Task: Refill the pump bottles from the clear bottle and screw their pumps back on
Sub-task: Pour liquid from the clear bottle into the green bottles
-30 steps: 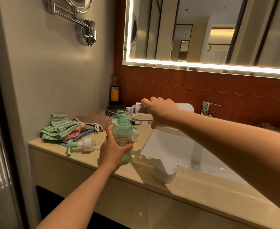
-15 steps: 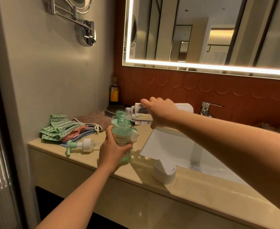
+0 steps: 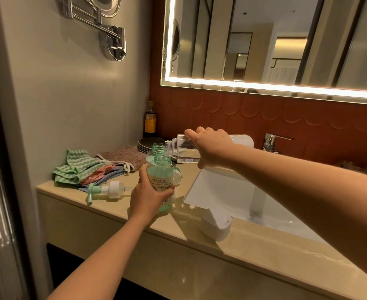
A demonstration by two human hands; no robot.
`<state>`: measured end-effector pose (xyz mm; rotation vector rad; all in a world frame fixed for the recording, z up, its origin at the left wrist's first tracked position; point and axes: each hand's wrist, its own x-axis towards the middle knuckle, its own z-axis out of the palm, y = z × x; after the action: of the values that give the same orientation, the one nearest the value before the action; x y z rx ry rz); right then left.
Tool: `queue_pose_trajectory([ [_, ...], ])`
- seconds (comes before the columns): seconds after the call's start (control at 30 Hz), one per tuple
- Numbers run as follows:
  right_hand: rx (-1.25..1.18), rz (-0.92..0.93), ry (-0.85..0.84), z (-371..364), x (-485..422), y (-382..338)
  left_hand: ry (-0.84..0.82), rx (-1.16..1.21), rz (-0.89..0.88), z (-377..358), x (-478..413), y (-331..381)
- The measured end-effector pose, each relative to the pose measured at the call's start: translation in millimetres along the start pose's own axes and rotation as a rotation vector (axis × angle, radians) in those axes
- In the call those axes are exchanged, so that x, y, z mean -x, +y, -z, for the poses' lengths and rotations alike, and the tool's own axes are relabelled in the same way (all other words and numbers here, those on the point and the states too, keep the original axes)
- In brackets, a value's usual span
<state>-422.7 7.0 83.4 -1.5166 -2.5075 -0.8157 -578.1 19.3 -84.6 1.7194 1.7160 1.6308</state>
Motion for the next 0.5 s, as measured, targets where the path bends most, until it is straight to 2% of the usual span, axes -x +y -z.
queue_pose_trajectory([
  [0.5, 0.015, 0.0, 0.01, 1.6, 0.0, -0.6, -0.005, 0.006, 0.004, 1.4, 1.2, 1.6],
])
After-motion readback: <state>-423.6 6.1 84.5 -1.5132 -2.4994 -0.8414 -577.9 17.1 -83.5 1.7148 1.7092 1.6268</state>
